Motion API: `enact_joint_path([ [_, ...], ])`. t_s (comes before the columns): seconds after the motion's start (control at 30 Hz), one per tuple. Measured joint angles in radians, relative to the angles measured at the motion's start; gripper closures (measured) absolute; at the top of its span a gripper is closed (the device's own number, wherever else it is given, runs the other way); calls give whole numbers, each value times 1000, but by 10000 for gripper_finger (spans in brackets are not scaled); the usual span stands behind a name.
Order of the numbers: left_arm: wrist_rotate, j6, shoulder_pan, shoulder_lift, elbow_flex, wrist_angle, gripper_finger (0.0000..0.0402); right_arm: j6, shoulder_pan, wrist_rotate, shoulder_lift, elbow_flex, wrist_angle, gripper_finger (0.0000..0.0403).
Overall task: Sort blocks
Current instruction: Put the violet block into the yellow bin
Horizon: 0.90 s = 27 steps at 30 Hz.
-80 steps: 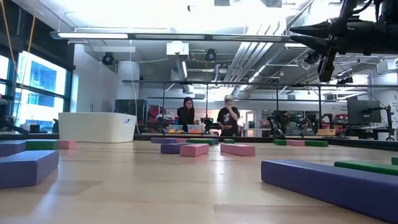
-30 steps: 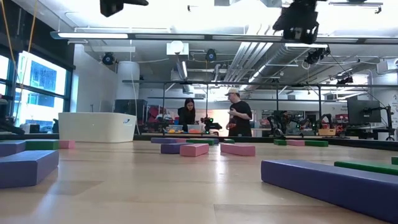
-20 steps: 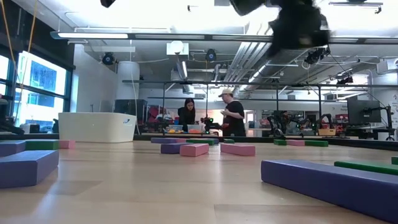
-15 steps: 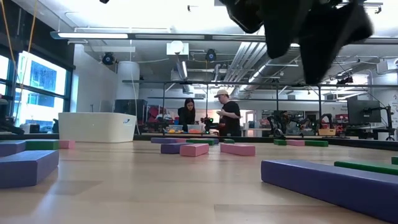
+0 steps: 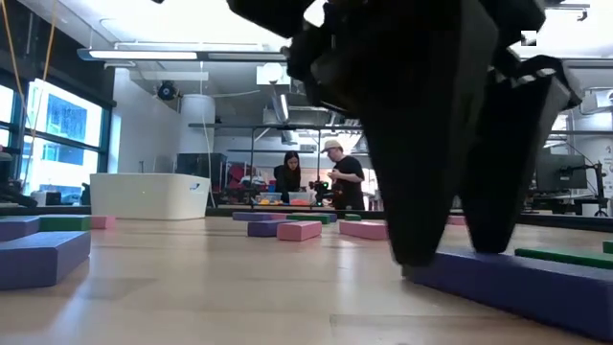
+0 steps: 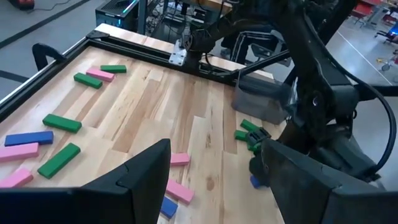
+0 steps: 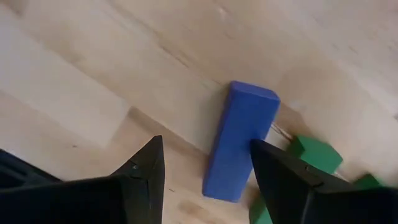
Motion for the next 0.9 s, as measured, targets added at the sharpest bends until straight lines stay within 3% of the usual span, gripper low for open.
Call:
enact_joint_path([
  [0.37, -8, -27, 0, 3, 0, 7, 164, -50, -3, 103, -12, 41, -125, 222],
  [0.73, -10, -62, 0, 5, 0, 8, 164, -69, 1, 72, -7, 38, -100, 222],
  [0.9, -9, -79, 0, 5, 0, 7, 164, -111, 1, 2, 28, 38, -21, 222],
])
